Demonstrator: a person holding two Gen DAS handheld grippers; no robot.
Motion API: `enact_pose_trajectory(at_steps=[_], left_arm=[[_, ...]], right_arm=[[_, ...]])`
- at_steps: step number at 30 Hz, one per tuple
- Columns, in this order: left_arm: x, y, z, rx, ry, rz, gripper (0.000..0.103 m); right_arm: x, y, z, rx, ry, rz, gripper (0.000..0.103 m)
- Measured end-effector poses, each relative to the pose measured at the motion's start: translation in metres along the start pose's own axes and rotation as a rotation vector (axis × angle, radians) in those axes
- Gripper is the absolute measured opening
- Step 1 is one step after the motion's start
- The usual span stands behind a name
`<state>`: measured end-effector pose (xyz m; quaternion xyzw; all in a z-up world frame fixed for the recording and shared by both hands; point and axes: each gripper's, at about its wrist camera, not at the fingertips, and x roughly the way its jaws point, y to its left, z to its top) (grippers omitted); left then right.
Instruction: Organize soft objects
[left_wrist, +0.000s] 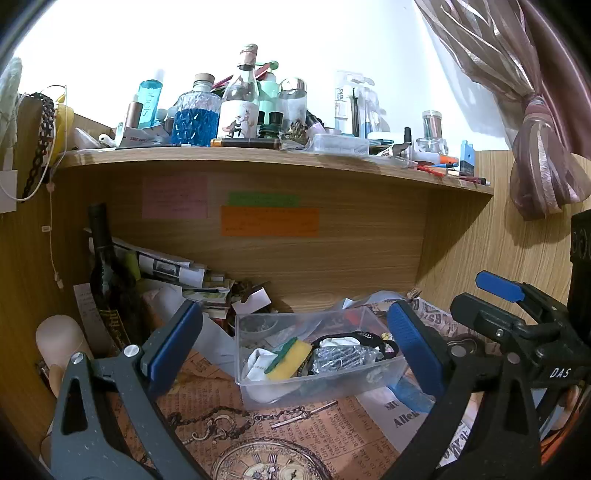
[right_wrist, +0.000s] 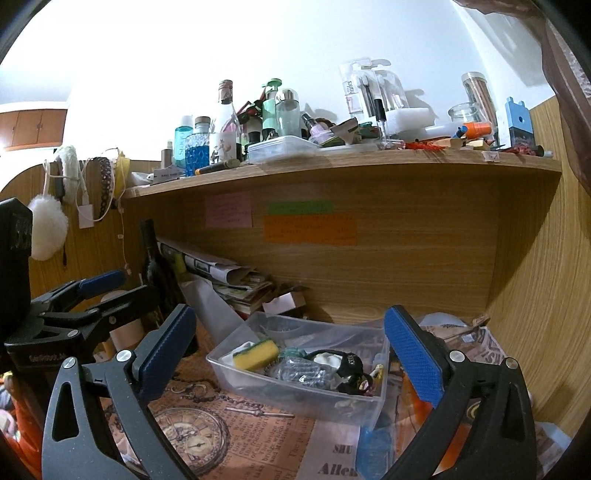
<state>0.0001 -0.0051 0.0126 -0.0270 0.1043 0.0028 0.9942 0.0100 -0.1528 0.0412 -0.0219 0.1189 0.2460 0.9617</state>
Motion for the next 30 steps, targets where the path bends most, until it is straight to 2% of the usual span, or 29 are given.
enact_pose_trajectory(at_steps=[30], left_arm=[[-0.0014, -0.0013, -0.0019, -0.005, 0.004, 0.013, 0.102]], right_arm=[[-0.0015, -0.0003, 0.0002, 0.005, -0.004, 0.0, 0.103]])
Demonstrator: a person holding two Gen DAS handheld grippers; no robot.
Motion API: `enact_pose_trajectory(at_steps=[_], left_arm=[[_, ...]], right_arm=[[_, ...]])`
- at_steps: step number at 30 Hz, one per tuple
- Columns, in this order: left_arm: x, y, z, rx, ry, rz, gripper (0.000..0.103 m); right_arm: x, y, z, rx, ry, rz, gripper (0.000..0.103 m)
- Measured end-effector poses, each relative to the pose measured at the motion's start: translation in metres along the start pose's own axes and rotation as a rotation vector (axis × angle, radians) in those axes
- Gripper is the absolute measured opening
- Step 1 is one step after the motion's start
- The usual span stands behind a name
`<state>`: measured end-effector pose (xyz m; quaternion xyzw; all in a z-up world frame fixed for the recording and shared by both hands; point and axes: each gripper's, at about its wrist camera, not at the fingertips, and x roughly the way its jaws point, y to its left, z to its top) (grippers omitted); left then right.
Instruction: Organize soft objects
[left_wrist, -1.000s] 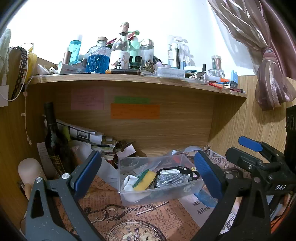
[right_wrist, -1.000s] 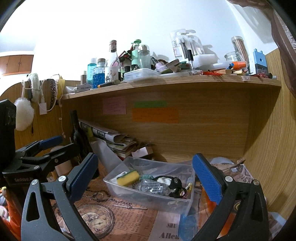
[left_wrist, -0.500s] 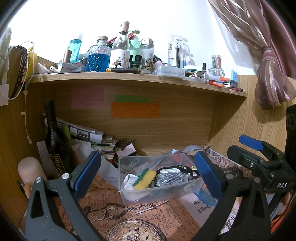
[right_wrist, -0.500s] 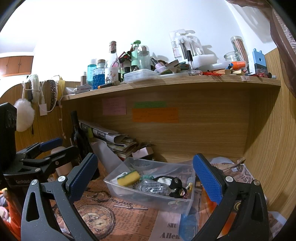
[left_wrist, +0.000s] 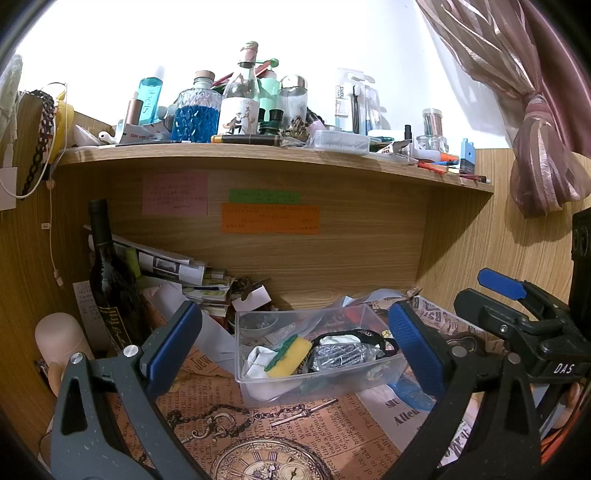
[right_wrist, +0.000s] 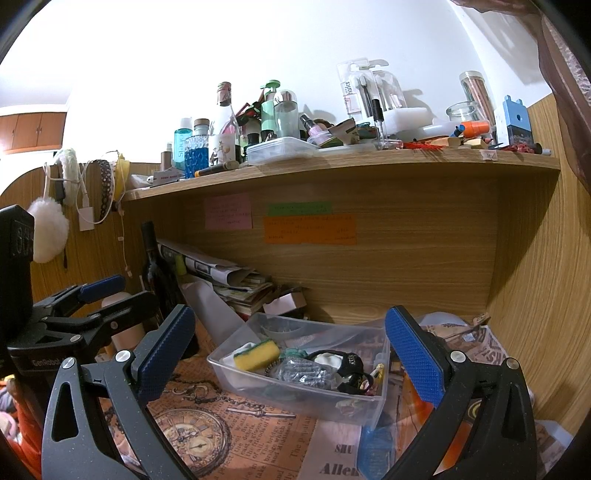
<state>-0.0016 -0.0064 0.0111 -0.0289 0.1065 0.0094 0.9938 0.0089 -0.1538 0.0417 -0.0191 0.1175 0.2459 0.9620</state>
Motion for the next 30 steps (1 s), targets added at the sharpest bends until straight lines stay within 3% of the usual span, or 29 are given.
enact_pose_trajectory(at_steps=[30], left_arm=[[0.0041, -0.0007, -0.0007, -0.004, 0.022, -0.031, 0.103]], right_arm=[[0.0021, 0.0022, -0.0012, 0.002, 0.008, -0.004, 0.103]])
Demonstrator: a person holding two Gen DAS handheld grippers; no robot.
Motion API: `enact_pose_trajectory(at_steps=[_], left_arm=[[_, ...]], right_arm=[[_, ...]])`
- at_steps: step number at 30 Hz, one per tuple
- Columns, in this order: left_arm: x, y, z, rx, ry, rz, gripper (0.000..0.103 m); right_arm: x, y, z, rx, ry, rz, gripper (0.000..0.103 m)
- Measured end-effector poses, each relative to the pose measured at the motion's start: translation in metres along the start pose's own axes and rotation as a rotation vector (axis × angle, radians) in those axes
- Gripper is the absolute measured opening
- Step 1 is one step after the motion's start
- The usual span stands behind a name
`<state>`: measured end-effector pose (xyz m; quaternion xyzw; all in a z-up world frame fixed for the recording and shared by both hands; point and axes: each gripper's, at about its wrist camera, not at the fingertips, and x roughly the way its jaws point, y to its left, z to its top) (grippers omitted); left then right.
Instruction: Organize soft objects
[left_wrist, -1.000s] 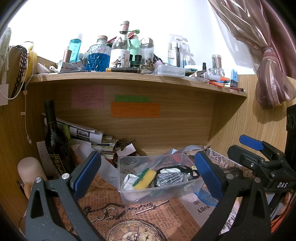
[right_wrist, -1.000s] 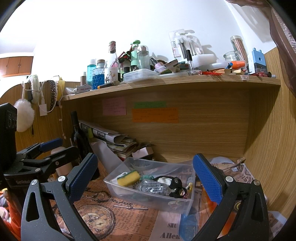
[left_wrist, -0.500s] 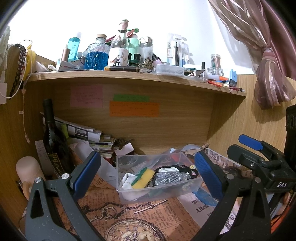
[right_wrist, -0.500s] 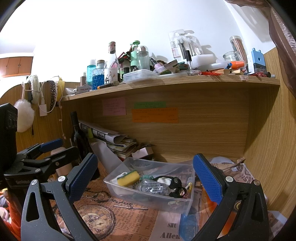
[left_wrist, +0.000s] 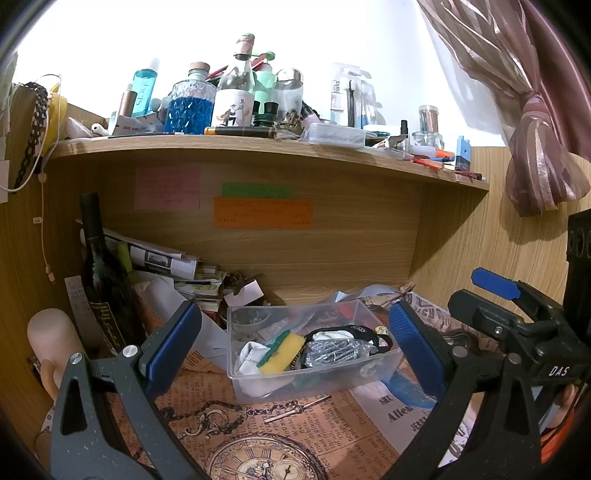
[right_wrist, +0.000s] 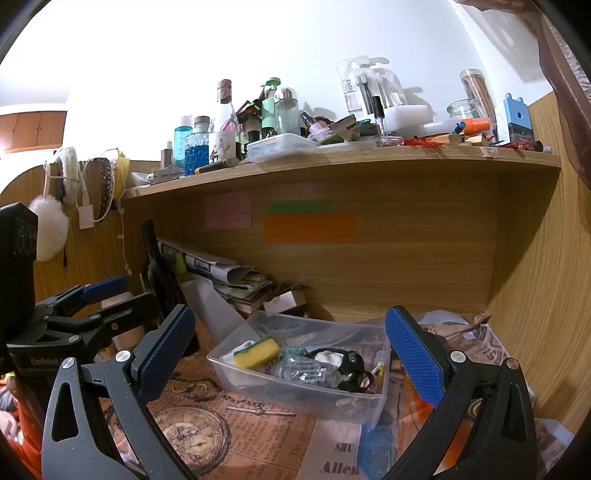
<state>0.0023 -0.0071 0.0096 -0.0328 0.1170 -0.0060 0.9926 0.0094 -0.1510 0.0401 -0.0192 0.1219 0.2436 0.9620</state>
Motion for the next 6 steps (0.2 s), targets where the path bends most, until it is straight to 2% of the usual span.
enact_pose_trajectory(at_steps=[6], left_arm=[[0.0009, -0.0007, 0.0, 0.001, 0.004, -0.001, 0.103]], right_arm=[[0.0026, 0.0007, -0.002, 0.001, 0.005, 0.002, 0.103]])
